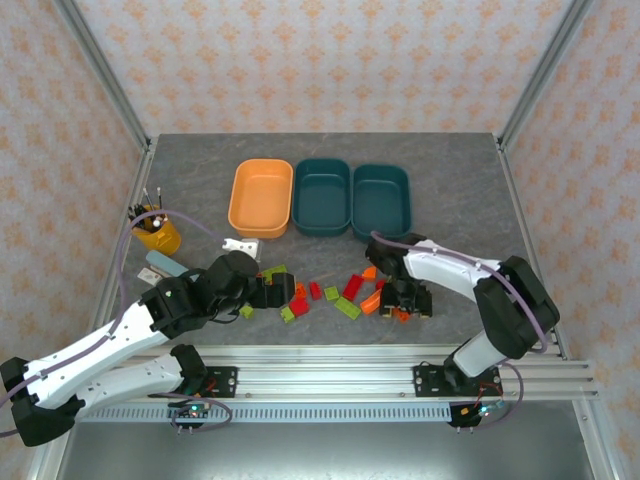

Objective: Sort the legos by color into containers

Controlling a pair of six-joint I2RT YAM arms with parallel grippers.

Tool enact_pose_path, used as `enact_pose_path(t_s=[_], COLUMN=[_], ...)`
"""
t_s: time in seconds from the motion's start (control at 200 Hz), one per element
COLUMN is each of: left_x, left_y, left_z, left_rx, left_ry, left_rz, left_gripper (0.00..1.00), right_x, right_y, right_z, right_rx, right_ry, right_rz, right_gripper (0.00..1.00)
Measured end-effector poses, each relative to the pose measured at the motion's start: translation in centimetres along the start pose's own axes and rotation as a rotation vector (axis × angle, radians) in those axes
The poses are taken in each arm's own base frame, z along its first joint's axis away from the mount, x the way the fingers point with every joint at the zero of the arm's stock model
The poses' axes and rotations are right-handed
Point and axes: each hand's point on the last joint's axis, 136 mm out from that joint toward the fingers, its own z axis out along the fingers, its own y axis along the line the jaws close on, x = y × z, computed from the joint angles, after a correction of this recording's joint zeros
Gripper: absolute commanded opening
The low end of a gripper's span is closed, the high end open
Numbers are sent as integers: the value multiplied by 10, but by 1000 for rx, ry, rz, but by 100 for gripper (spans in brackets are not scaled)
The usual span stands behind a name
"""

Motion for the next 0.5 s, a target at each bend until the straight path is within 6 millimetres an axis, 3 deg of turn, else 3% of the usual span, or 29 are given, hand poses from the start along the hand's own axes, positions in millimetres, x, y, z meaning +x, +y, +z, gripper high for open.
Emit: enact_pose_path(t_s=[0.28,0.5], left_x=[0,3], left_y=[0,-5], left_z=[0,0], left_rx=[3,26], left_ry=[2,17], left_rz=[-2,0], left_gripper=[98,98], right_x=[-21,-17], right_y=[-13,-8], right_z=[5,16], right_rx=[-44,-103], right_ry=[3,23], right_rz=[105,139], right_gripper=[61,56])
